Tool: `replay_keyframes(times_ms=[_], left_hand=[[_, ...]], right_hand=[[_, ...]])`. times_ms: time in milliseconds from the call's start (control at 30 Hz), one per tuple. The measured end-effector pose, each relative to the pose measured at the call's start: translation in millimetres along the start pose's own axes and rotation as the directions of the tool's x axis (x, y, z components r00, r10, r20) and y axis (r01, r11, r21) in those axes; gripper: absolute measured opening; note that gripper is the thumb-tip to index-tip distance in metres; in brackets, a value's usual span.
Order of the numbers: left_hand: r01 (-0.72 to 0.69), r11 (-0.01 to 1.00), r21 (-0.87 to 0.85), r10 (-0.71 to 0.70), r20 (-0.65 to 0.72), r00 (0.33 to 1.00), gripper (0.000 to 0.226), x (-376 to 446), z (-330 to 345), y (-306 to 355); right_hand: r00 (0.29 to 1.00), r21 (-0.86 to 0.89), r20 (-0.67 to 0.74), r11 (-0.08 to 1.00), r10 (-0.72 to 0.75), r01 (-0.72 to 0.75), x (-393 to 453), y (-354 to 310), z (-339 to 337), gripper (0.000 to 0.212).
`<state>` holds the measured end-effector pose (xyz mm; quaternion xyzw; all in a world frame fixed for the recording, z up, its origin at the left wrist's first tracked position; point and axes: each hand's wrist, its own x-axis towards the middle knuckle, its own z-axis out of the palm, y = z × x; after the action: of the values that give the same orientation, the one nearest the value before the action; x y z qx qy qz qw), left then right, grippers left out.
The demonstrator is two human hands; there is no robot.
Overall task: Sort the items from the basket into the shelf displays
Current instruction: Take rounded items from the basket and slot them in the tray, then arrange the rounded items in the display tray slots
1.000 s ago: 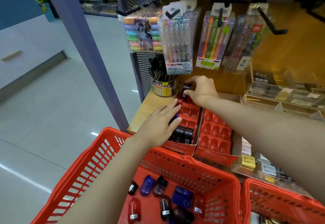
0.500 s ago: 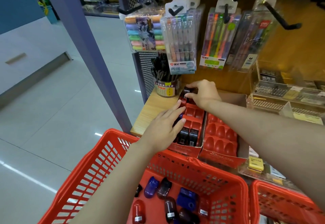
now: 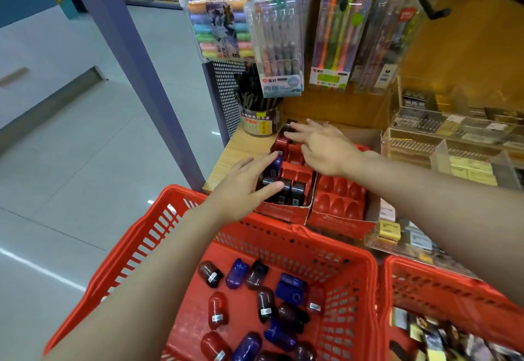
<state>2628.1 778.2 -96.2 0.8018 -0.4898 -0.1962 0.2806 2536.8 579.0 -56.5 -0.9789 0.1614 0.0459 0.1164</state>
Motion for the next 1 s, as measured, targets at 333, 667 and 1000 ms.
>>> replay_keyframes(times_ms=[333,667,1000], left_hand=[[-0.171,0.942,0.289,0.233,-0.195,0.953,0.026,-98.8,-4.6,26.4],[0.587,0.808,-0.053,-0.519,0.405,0.752,0.014,-195.1,95.5,-37.4],[0.792,0.477,-0.38,-0.751,0.292,0.592,0.015,-158.9,162.5,-100.2]], right_hand=[[0.908,0.183,-0.327,0.925,-0.262,0.332,-128.5,-87.8,0.1,0.025],[0.785,0.127,0.53,0.886,0.319,-0.446,-180.2,-103.3,138.9,0.033],[0.594,0.401,0.459,0.442,0.661,-0.802,-164.1,-95.1,267.6,0.055]])
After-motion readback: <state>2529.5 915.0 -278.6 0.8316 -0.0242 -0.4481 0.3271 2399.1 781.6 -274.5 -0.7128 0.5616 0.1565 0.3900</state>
